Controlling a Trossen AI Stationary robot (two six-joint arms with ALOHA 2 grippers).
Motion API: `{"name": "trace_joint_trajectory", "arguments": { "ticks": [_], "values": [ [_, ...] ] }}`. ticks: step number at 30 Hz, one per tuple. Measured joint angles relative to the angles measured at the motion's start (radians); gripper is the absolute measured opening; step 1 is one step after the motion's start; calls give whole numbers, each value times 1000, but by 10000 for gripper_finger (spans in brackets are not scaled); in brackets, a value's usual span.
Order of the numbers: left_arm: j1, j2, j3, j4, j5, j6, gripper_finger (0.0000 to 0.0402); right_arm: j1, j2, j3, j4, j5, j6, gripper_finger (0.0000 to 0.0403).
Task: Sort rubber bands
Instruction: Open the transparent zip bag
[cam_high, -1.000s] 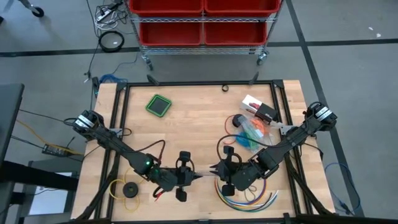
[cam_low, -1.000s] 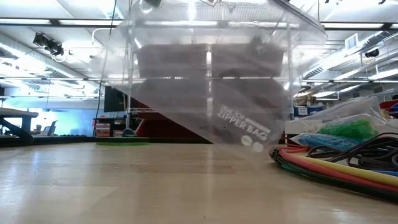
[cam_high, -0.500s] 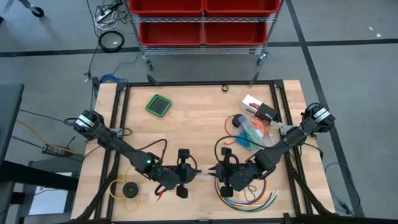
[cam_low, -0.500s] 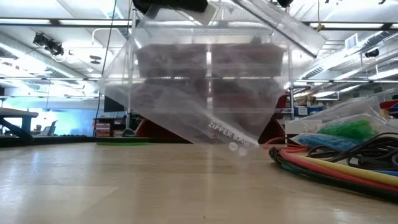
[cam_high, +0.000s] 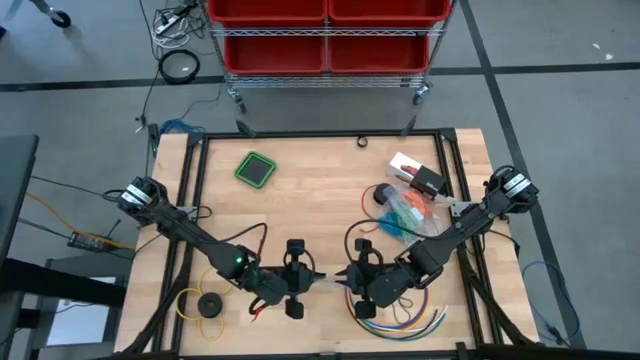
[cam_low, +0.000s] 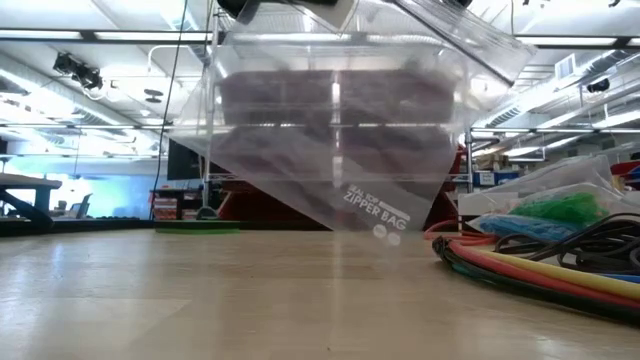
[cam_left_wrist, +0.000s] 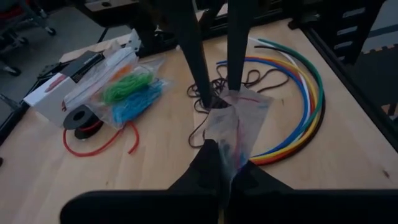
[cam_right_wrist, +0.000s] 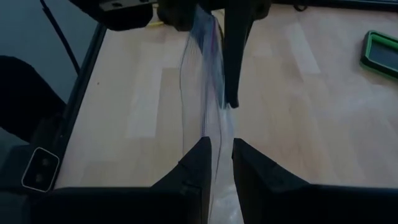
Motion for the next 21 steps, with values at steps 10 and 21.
{"name": "trace_joint_trajectory", "arguments": {
  "ticks": [10,21],
  "values": [
    [-7,0,0,26,1,26,0,3,0,0,-56,-4,22,54],
    [-7,0,0,36,4,24,0,8,0,0,-69,-4,11,54]
  ]
}}
